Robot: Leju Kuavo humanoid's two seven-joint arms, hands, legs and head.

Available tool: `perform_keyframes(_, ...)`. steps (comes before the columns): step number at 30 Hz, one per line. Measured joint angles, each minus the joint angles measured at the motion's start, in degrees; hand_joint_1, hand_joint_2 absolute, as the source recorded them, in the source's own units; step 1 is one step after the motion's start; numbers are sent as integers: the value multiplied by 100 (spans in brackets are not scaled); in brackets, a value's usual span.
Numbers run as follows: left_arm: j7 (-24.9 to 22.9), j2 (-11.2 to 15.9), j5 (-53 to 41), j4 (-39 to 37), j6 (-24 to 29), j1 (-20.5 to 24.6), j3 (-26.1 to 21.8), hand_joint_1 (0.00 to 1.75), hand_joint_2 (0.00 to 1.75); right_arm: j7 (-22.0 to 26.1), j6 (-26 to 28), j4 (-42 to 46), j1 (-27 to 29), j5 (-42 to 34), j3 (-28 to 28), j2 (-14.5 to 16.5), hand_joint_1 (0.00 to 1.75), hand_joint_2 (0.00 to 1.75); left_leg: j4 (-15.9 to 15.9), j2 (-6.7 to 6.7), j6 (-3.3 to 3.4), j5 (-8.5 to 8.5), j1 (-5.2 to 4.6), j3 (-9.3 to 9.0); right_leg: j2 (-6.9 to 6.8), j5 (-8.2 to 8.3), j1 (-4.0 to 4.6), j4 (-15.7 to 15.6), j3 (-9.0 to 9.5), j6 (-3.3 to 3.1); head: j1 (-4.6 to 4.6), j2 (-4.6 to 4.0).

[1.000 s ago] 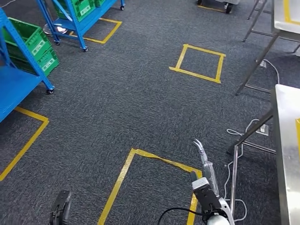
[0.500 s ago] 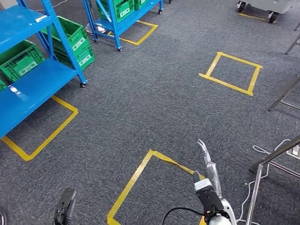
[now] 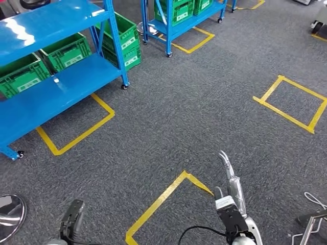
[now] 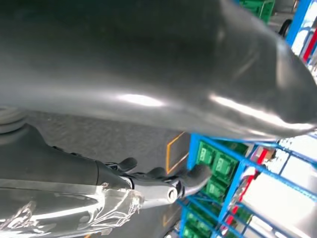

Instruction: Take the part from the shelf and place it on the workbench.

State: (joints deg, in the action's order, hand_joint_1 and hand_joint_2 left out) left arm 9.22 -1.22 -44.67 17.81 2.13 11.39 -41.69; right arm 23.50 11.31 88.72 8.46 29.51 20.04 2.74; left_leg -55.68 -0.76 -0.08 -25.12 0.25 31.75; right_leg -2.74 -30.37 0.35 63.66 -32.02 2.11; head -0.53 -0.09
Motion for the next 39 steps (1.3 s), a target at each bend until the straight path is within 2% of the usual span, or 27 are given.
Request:
perform_keyframes(1, 0, 0, -3, 0, 1, 23, 9, 0, 0, -6, -1, 23, 23, 2, -12, -7, 0, 0, 0, 76, 20, -38, 8, -50, 141, -102, -16, 399, -256, 20, 13, 0)
perform_keyframes(3, 0, -1, -8, 0, 2, 45, 15, 0, 0, -15, -2, 43, 92, 5, -29, -27, 0, 0, 0, 259, 27, -142, 21, -175, 234, -311, -39, 1034, -798, 53, 26, 0)
perform_keyframes(4, -1, -3, -10, 0, 2, 37, 16, 0, 0, -17, -1, 54, 127, 9, -36, -35, 0, 0, 0, 356, 18, -209, 31, -262, 245, -361, -48, 1107, -968, 66, 28, 0)
perform_keyframes(5, -1, -5, -13, -1, 2, 25, 18, 0, 0, -18, 1, 65, 150, 14, -39, -42, 0, 0, 0, 450, 0, -287, 48, -367, 259, -319, -60, 990, -1044, 82, 26, 0)
perform_keyframes(6, -2, -9, -15, -1, 2, 16, 21, 0, 0, -18, 2, 76, 165, 19, -42, -46, 0, 0, 0, 542, -28, -374, 71, -481, 306, -133, -80, 718, -1050, 109, 29, 0)
perform_keyframes(8, -3, -10, -20, -2, 4, 19, 26, 0, 0, -16, 5, 85, 189, 30, -48, -58, 0, 0, -25, 708, -101, -565, 106, -644, 555, 627, -170, -9, -994, 177, 67, 0)
perform_keyframes(9, -2, -8, -22, -1, 7, 30, 30, 0, 0, -20, 7, 91, 207, 37, -51, -63, 0, 0, -22, 783, -143, -654, 119, -683, 659, 929, -199, -266, -967, 173, 91, 0)
perform_keyframes(10, -1, -4, -23, -1, 9, 41, 34, 0, 0, -23, 8, 113, 223, 44, -55, -70, 0, 0, -11, 844, -191, -698, 134, -712, 716, 1100, -214, -421, -954, 134, 108, 1)
perform_keyframes(12, 2, 15, -26, 2, 13, 55, 45, 0, 0, -28, 12, 178, 229, 60, -72, -78, 0, 0, 2, 889, -267, -650, 156, -735, 617, 1041, -183, -470, -878, -7, 106, 1)
perform_keyframes(14, 2, 20, -27, 2, 16, 67, 57, 0, 0, -28, 17, 221, 228, 75, -98, -84, 0, 0, -452, 637, -296, -399, 133, -485, 497, 966, -165, -508, -719, -108, 75, 1)
perform_keyframes(15, 2, 14, -25, 2, 20, 75, 62, 0, 0, -31, 18, 227, 248, 83, -110, -85, 0, 0, -840, 461, -294, -335, 105, -233, 437, 912, -153, -532, -614, -142, 55, 1)
perform_keyframes(16, 2, 8, -23, 2, 23, 76, 67, 0, 0, -32, 20, 227, 280, 89, -122, -87, 0, 0, -1228, 292, -286, -384, 70, 62, 367, 835, -133, -558, -501, -167, 39, 1)
perform_keyframes(18, 2, 7, -20, 2, 27, 55, 75, 0, 0, -33, 25, 228, 333, 93, -145, -92, 0, 0, -1616, 176, -261, -870, 14, 523, 229, 674, -90, -602, -259, -192, 21, 0)
perform_keyframes(19, 2, 8, -20, 2, 28, 41, 80, 0, 0, -32, 28, 228, 345, 93, -157, -93, 0, 0, -1612, 167, -244, -1131, -7, 659, 173, 584, -70, -611, -126, -200, 18, 0)
perform_keyframes(20, 3, 8, -19, 2, 28, 33, 85, 0, 0, -31, 34, 233, 350, 92, -171, -95, 0, 0, -1493, 159, -215, -1254, -29, 728, 111, 489, -49, -614, 17, -208, 14, 0)
perform_keyframes(21, 7, 10, -19, 2, 33, 28, 90, 0, 0, -29, 40, 245, 352, 92, -184, -95, 0, 0, -1278, 127, -169, -1162, -57, 749, 44, 388, -26, -614, 170, -219, 7, 0)
perform_keyframes(22, 13, 14, -19, 2, 38, 28, 93, 0, 0, -24, 46, 257, 356, 91, -193, -95, 0, 0, -978, 26, -96, -807, -101, 741, -20, 279, -4, -623, 296, -231, -1, 0)
perform_keyframes(24, 30, 26, -30, 2, 47, 34, 102, 0, 0, -13, 48, 277, 367, 89, -209, -97, 0, 0, -370, -239, 38, 90, -208, 755, -128, 67, 66, -600, 497, -231, -15, 1)
perform_keyframes(25, 35, 31, -38, 2, 48, 37, 112, 0, 0, -8, 43, 283, 376, 89, -217, -98, 0, 0, -196, -323, 72, 428, -241, 766, -176, -39, 100, -593, 551, -225, -12, 1)
perform_keyframes(26, 39, 35, -46, 2, 48, 41, 125, 0, 0, -3, 39, 296, 379, 88, -227, -101, 0, 0, -123, -316, 73, 564, -256, 778, -229, -134, 133, -586, 615, -216, -7, 1)
perform_keyframes(27, 42, 34, -51, 2, 47, 48, 138, 0, 0, 0, 37, 317, 378, 88, -238, -102, 0, 0, -119, -242, 71, 614, -233, 747, -293, -218, 149, -605, 664, -207, -15, 1)
perform_keyframes(29, 48, 31, -57, 2, 48, 75, 155, 0, 0, 13, 36, 364, 357, 90, -257, -104, 0, 0, -98, -88, 86, 621, -185, 688, -195, -380, 145, -504, 712, -159, 7, 0)
perform_keyframes(32, 50, 29, -57, 4, 50, 127, 162, 0, 0, 23, 38, 390, 354, 90, -274, -105, 0, 0, -82, 63, 148, 578, -142, 645, 156, -703, 104, 104, 424, -78, 36, 0)
perform_keyframes(35, 50, 27, -57, 4, 50, 139, 165, 0, 0, 22, 38, 389, 364, 89, -278, -108, 0, 0, -83, 112, 162, 563, -139, 643, 200, -820, 87, 392, 245, -65, 37, 0)
perform_keyframes(36, 36, 26, -57, 3, 60, 138, 167, 0, 0, 22, 34, 388, 371, 91, -280, -114, 0, 0, -84, 208, 154, 534, -130, 622, 218, -790, 64, 599, 27, -48, 37, 0)
perform_keyframes(37, 17, 23, -62, 3, 73, 135, 170, 0, 0, 23, 27, 388, 378, 94, -286, -119, 0, 0, -87, 346, 133, 493, -112, 579, 262, -594, 31, 602, -139, -24, 37, 0)
perform_keyframes(39, -41, 20, -79, 2, 107, 129, 176, 0, 0, 25, 10, 384, 389, 103, -299, -128, 0, 0, -113, 656, 56, 399, -79, 496, 556, 18, -79, 187, -324, 46, 46, 0)
